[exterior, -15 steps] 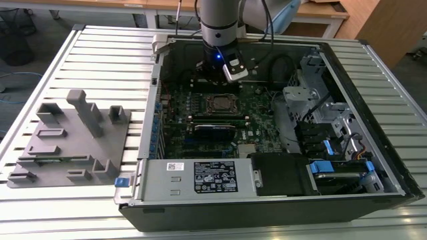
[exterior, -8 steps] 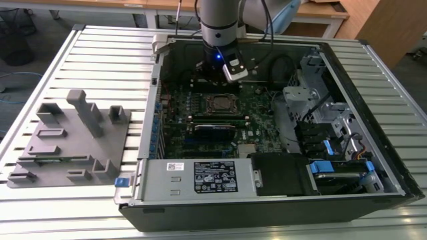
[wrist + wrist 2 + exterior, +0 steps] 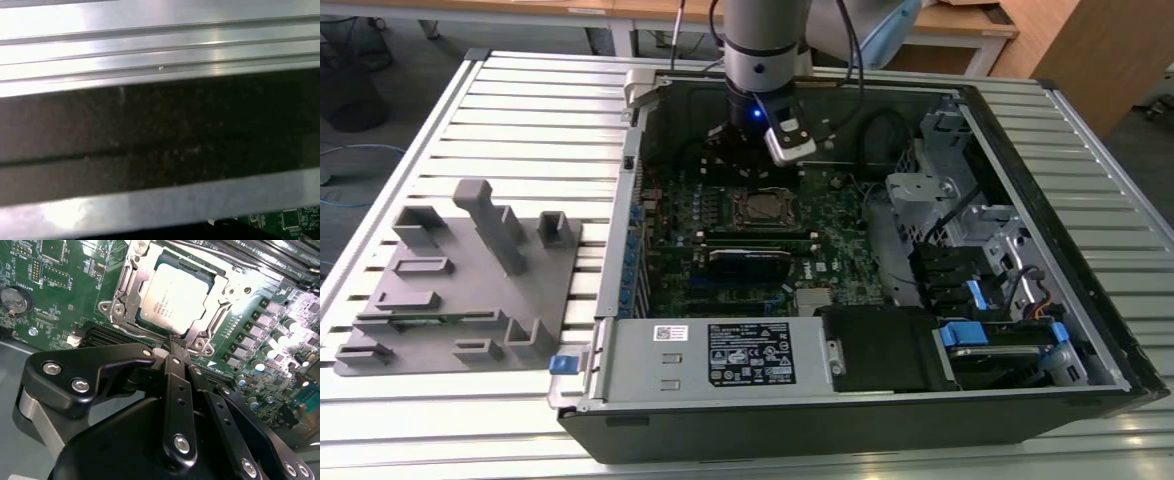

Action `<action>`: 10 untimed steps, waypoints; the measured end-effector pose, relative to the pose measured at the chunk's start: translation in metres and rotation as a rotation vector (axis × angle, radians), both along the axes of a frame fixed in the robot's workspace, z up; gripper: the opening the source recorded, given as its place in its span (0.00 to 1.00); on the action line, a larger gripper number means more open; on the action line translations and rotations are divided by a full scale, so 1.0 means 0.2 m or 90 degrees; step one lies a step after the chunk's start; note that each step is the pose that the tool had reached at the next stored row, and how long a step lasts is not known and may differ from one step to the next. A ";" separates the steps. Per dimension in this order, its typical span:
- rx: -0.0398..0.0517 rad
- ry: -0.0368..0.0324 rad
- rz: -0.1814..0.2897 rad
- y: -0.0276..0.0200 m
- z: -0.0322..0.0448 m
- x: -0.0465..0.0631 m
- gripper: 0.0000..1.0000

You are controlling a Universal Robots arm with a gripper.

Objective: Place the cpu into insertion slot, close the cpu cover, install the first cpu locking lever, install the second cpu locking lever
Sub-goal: 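Install the first cpu locking lever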

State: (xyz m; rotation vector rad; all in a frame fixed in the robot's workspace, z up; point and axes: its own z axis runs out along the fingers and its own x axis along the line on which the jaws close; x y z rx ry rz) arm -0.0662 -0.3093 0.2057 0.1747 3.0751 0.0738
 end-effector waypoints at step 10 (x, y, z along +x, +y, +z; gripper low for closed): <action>-0.0002 0.0081 0.018 -0.038 -0.004 0.01 0.11</action>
